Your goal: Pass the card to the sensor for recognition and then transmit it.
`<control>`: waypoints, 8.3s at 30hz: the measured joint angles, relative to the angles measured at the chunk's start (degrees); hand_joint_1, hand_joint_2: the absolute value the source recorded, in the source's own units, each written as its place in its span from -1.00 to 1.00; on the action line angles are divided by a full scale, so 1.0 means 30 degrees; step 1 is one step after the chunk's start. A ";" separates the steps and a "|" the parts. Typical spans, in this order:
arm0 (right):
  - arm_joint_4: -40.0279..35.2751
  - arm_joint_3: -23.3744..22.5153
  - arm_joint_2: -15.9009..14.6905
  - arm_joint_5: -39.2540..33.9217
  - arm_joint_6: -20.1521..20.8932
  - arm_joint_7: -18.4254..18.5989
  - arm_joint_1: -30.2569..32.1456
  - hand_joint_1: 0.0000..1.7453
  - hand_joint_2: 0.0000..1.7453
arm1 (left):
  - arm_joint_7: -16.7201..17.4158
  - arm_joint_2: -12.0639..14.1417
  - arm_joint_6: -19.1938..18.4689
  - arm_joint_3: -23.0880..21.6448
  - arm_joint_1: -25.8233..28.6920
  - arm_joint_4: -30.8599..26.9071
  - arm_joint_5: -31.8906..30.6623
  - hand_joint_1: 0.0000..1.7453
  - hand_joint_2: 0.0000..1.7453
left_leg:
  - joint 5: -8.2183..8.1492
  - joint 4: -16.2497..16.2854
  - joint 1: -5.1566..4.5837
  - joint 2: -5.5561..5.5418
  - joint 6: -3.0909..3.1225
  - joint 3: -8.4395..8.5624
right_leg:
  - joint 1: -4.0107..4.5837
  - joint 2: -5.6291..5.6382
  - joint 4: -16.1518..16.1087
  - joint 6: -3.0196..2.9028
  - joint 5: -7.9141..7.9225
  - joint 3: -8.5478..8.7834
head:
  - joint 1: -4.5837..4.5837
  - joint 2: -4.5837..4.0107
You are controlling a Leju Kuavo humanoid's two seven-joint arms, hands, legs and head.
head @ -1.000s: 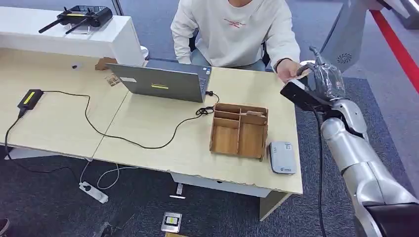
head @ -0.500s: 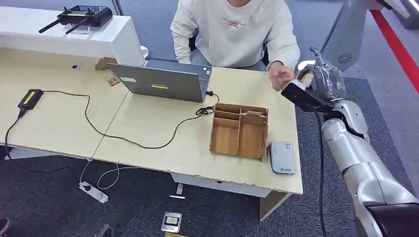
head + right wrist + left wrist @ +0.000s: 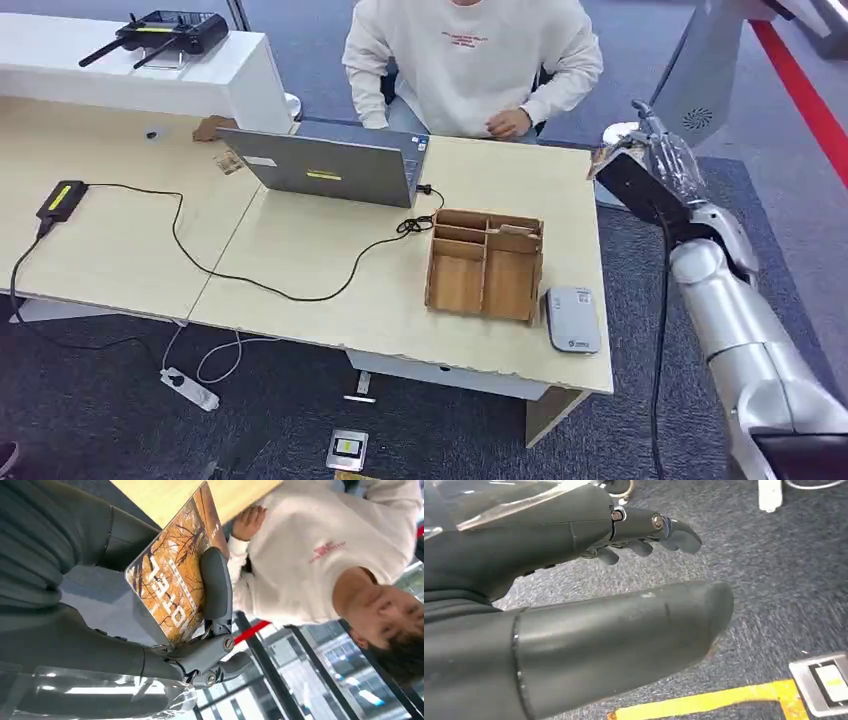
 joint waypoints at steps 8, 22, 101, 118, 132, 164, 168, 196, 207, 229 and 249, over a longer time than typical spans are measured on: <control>-0.4687 -0.0655 -0.1710 -0.0233 0.1921 0.1361 0.3125 1.00 1.00 | 0.0007 -0.0146 0.0225 0.0066 0.0449 0.0015 0.0677 -1.00 -1.00 | -0.0002 0.0000 -0.0007 -0.0003 0.0001 0.0006 | -0.0011 0.0001 -0.0006 0.0001 0.0000 0.0000 | 0.0007 0.0000; -0.8624 -0.1202 -0.3183 0.0124 0.2024 0.2709 0.6631 1.00 1.00 | 0.0036 -0.0197 0.0233 0.0058 0.0465 0.0044 0.0757 -1.00 -1.00 | -0.0002 -0.0008 -0.0006 0.0008 0.0000 0.0002 | -0.0008 0.0002 -0.0004 0.0000 0.0000 0.0003 | 0.0000 0.0000; -0.5053 -0.0561 -0.0830 0.4816 0.1863 0.4938 0.8073 1.00 1.00 | 0.1880 -0.0546 -0.0255 -0.1705 -0.1614 0.0109 -0.3046 -1.00 -1.00 | 0.0004 -0.0010 -0.0004 -0.0013 0.0001 -0.0003 | -0.0006 -0.0029 0.0000 0.0000 -0.0001 0.0012 | 0.0007 0.0000; -0.4601 -0.0247 -0.0458 0.5056 0.2300 0.5106 0.8322 1.00 1.00 | 0.2077 -0.0539 -0.0292 -0.1705 -0.1592 0.0109 -0.3250 -1.00 -1.00 | 0.0004 -0.0011 -0.0004 -0.0013 0.0001 -0.0003 | -0.0006 -0.0029 0.0000 0.0000 -0.0001 0.0012 | 0.0007 0.0000; -0.2809 -0.0036 0.0089 0.4911 0.2206 0.4516 0.7980 1.00 1.00 | 0.2368 -0.0532 -0.0132 -0.1676 -0.1492 0.0109 -0.3403 -1.00 -1.00 | 0.0005 -0.0012 -0.0003 -0.0012 0.0001 0.0007 | -0.0005 -0.0029 0.0000 0.0000 -0.0001 0.0023 | 0.0007 0.0000; -0.7722 -0.1917 -0.1413 0.3439 0.4064 0.5128 0.5394 1.00 1.00 | 0.1654 -0.0546 0.0218 -0.1370 -0.1347 0.0109 -0.5108 -1.00 -1.00 | 0.0009 0.0004 -0.0019 -0.0009 0.0002 0.0070 | -0.0022 -0.0028 -0.0001 0.0006 0.0008 0.0070 | 0.0007 0.0000; -0.9314 -0.2309 -0.1704 0.3541 0.4399 0.5273 0.5066 1.00 1.00 | 0.1639 -0.0568 0.0160 -0.1370 -0.1477 0.0109 -0.5173 -1.00 -1.00 | 0.0008 0.0002 -0.0018 -0.0009 0.0002 0.0070 | -0.0020 -0.0029 -0.0001 0.0005 0.0008 0.0071 | 0.0000 0.0000; -0.3042 -0.1865 0.0533 0.4743 0.2635 0.2512 0.0382 1.00 1.00 | 0.1647 -0.0816 -0.0234 -0.0852 -0.1805 0.0102 -0.5785 -1.00 -1.00 | 0.0016 -0.0007 -0.0014 -0.0016 -0.0006 0.0038 | -0.0016 -0.0034 0.0008 0.0006 0.0007 0.0062 | 0.0007 0.0000; 0.0825 -0.1151 0.1975 0.5843 0.1703 0.1332 -0.2494 0.96 1.00 | 0.0999 -0.0736 -0.0278 -0.0211 -0.1355 0.0102 -0.5202 -1.00 -1.00 | 0.0020 -0.0008 -0.0002 -0.0016 -0.0011 0.0020 | -0.0005 -0.0034 0.0027 0.0002 0.0007 0.0046 | 0.0000 0.0000; 0.4126 -0.0597 0.3498 0.5763 -0.0562 0.0779 -0.3247 -1.00 1.00 | 0.0860 -0.0153 -0.0911 0.0722 -0.0879 0.0103 -0.4729 -1.00 -1.00 | 0.0024 -0.0007 -0.0002 -0.0016 -0.0013 0.0033 | -0.0005 -0.0033 0.0025 -0.0007 0.0015 0.0041 | 0.0000 0.0000; -0.3321 -0.0612 0.2347 0.2412 0.3495 0.3299 0.1149 -1.00 1.00 | 0.0627 -0.0233 0.0342 0.1486 -0.0061 0.0124 -0.3738 -1.00 -1.00 | 0.0020 -0.0005 -0.0005 -0.0009 -0.0012 0.0050 | -0.0006 -0.0028 0.0018 -0.0006 0.0013 0.0046 | 0.0007 0.0000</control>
